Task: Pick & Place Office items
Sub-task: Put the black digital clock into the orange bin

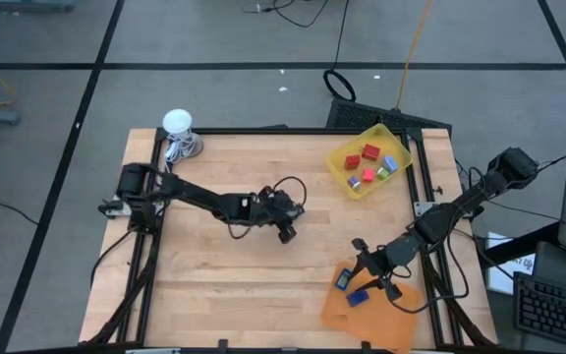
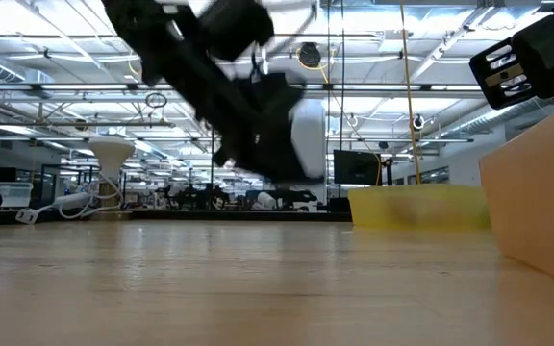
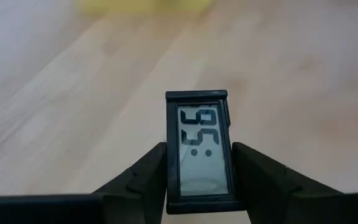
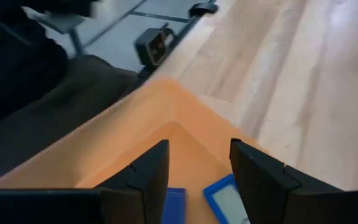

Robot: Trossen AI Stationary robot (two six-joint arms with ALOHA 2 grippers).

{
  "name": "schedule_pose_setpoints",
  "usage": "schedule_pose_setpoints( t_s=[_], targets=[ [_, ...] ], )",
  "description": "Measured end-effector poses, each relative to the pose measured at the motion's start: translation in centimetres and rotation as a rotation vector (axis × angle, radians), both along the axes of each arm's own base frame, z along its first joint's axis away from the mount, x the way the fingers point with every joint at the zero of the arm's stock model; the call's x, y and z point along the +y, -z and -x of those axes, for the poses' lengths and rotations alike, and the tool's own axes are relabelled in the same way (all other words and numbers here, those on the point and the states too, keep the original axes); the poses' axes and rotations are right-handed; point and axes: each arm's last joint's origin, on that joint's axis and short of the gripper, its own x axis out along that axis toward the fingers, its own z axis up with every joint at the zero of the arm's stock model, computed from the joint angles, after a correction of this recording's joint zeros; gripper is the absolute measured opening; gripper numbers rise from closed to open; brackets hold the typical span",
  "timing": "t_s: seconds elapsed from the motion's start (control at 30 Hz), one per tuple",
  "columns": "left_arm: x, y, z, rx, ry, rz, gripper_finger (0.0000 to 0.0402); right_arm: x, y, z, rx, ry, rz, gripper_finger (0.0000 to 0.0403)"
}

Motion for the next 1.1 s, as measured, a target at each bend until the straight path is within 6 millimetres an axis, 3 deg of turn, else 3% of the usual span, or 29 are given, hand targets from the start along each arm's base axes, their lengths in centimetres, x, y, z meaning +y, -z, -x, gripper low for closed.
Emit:
schedule_pose_setpoints(
  t_s=[0.2,0.43,0.63,0.8,0.97,1.1],
  targets=[
    [-2.6,-4.6,0.6,-0.181,0.124,0.213,0.0154,-0.5,0.0,-0.3,-0.098,0.118,0.170,0.0160],
    [-5.6,-7.3,0.6,-0.373,0.315,0.343,0.0172,-1.6,-0.8,-0.8,-0.317,0.392,0.604,0.0174],
    [-6.4,-7.7,0.6,-0.409,0.333,0.371,0.0155,-1.3,-2.9,-1.7,-0.554,0.430,0.739,0.0235],
    [-6.3,-7.8,0.6,-0.419,0.318,0.393,0.0154,-1.2,-2.6,-3.1,-0.651,0.360,0.768,0.0274],
    [-6.3,-7.8,0.6,-0.419,0.318,0.394,0.0173,-1.6,-1.6,-4.4,-0.669,0.307,0.722,0.0276],
    [-6.3,-7.8,0.6,-0.420,0.320,0.394,0.0160,-2.1,-1.4,-5.2,-0.691,0.322,0.704,0.0260]
  ],
)
